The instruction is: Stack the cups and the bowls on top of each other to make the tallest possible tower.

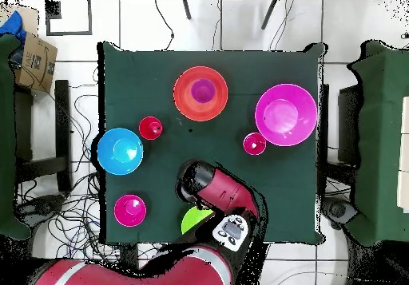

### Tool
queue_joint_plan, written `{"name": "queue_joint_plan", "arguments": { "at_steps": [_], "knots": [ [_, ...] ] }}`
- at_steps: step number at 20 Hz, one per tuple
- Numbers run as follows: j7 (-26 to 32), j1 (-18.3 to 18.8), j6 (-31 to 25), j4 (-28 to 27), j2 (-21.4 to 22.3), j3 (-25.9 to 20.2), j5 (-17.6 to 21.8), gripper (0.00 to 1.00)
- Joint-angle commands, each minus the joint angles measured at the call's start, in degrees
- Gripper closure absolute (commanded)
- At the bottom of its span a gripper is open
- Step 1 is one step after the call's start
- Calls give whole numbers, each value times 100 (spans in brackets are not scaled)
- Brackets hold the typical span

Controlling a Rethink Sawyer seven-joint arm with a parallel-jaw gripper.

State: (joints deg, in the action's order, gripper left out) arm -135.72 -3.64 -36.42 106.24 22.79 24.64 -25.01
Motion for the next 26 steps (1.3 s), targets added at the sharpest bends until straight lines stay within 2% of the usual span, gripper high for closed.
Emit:
{"name": "queue_joint_plan", "arguments": {
  "at_steps": [1, 5, 8, 10, 13, 16, 18, 23, 26],
  "knots": [
    [-777, 210, 692, 2, -393, -859, -225, 0],
    [-769, 273, 1010, 48, -422, -940, -194, 0],
    [-855, 190, 1078, 18, -425, -870, -145, 0],
    [-810, 278, 1212, 39, -465, -976, -164, 0],
    [-732, 460, 1715, 130, -510, -1206, -174, 0],
    [-759, 512, 1830, 179, -507, -1296, -166, 0],
    [-864, 425, 1588, 175, -484, -1207, -180, 0],
    [-1126, 17, 173, -96, -315, -664, -14, 0],
    [-1144, -21, -152, -144, -275, -590, 15, 0]
  ]
}}
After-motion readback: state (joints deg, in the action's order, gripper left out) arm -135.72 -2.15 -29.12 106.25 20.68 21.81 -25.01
